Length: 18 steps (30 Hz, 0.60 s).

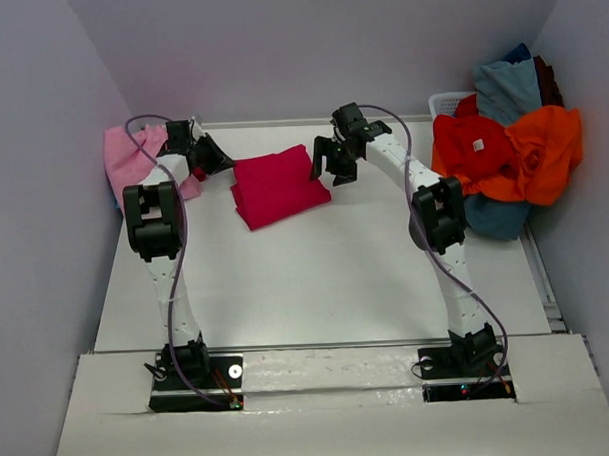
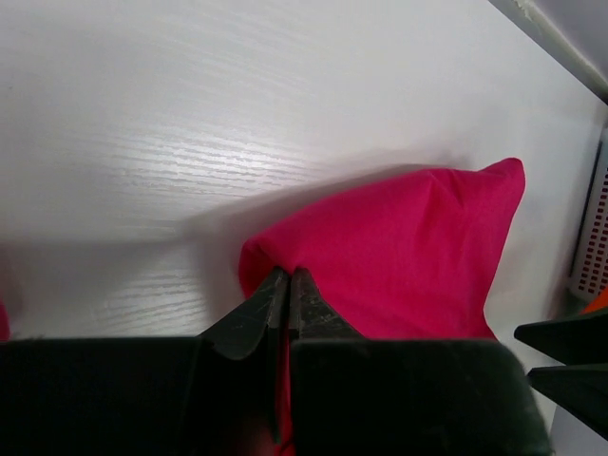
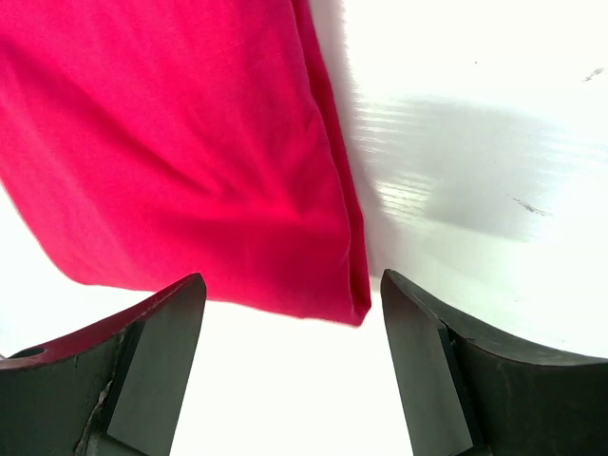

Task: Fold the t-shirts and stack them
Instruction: Fold the tshirt

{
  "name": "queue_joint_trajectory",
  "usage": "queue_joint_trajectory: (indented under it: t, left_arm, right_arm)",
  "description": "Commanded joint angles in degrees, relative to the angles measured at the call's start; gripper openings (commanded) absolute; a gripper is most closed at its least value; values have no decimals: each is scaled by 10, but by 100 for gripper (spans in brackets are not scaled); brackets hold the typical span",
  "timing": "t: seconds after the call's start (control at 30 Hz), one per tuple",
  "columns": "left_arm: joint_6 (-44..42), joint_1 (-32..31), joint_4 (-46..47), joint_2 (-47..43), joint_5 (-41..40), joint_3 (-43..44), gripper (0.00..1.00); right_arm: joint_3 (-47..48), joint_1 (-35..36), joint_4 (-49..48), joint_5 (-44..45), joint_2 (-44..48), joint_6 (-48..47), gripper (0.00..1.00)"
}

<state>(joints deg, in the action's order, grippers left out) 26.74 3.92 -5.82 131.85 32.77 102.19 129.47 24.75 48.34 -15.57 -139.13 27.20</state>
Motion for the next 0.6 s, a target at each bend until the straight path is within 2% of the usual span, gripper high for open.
queue_joint_trajectory:
  t: [0.0,0.17,0.2,0.23,0.37,0.4,0.57]
  left_arm:
    - [-16,6,9,-46,-8,-17,6]
    - [-17,6,4,-47,-9,-22,7]
    - [-17,6,4,-49,-10,-23,19]
    - [-17,6,3,-51,-10,-24,26]
    - [-20,6,-7,-69,-27,-31,41]
    - [-24,6,-17,-77,-42,-31,52]
    - [-29,6,-50,-99,-85,-31,59]
  right_arm:
    - [29,-1,11,-11,36,9,80]
    - [16,-1,13,-48,26,21,80]
    - [15,-1,18,-54,21,22,80]
    - [15,-1,20,-60,20,24,80]
    - [-15,5,19,-68,39,22,80]
    - [-20,5,18,-72,46,22,81]
    - [-39,5,33,-96,62,31,81]
